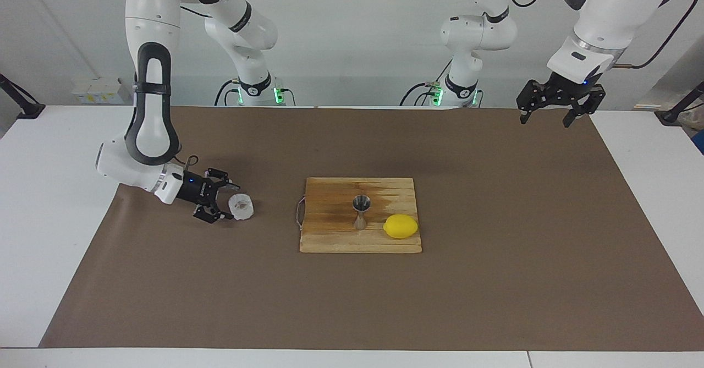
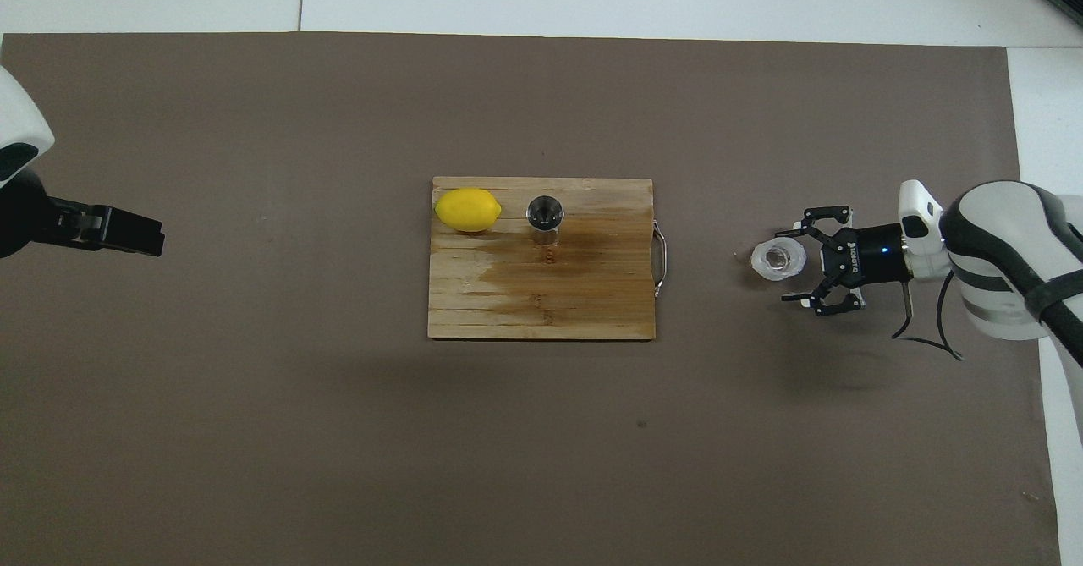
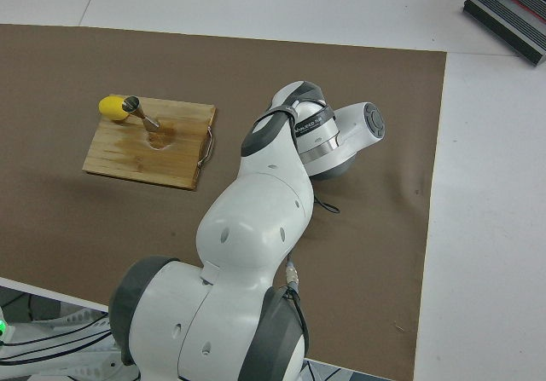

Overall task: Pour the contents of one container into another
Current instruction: 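Close the right gripper on the white cup and lift it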

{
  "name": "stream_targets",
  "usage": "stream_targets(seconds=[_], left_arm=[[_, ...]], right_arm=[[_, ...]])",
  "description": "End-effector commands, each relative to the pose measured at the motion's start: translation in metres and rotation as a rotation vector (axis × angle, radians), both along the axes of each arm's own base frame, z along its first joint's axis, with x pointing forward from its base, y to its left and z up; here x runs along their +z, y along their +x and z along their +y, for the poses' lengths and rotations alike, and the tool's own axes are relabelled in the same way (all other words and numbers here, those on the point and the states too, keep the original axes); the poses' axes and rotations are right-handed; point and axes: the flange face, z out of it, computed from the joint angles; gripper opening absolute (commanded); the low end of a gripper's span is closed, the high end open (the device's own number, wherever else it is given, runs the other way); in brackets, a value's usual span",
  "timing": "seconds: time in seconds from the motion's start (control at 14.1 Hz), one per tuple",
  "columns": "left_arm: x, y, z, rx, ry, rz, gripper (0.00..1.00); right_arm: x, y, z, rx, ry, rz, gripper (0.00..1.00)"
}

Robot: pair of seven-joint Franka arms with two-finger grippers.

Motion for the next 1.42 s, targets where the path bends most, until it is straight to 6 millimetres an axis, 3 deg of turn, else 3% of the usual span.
stream_targets(seconds=[0.0, 0.14, 0.21, 0.5, 0.57, 0.78, 0.92, 1.07, 1.35], left_arm=[[0.003, -0.003, 0.002, 0.000, 0.013, 0.005, 1.00], [0.003, -0.003, 0.002, 0.000, 0.013, 0.005, 1.00], [0.003, -0.003, 0.003, 0.002, 0.013, 0.005, 1.00], [0.003, -0.003, 0.003, 0.002, 0.013, 0.005, 1.00], [0.003, -0.003, 0.002, 0.000, 0.013, 0.005, 1.00], [0.003, -0.003, 0.003, 0.002, 0.013, 0.005, 1.00], [0.003, -0.003, 0.003, 0.002, 0.013, 0.005, 1.00], [0.003, -0.003, 0.002, 0.000, 0.013, 0.005, 1.00], [0.003, -0.003, 0.003, 0.002, 0.013, 0.005, 1.00]], right_arm=[[-0.004, 0.006, 0.011, 0.003, -0.004, -0.036, 1.00], [-0.007, 0.007, 0.013, -0.003, -0.022, -0.044, 0.98], [-0.007, 0.009, 0.022, 0.009, -0.027, -0.047, 0.84], [-0.006, 0.013, 0.024, -0.001, -0.049, -0.059, 0.25], [-0.004, 0.015, 0.031, 0.002, -0.050, -0.056, 0.18], [0.014, 0.021, 0.041, -0.079, -0.048, 0.018, 0.18], [0.040, 0.029, 0.074, -0.122, -0.055, 0.070, 0.16], [0.077, 0.031, 0.122, -0.171, -0.089, 0.126, 0.16], [0.128, 0.043, 0.207, -0.283, -0.184, 0.242, 0.16]])
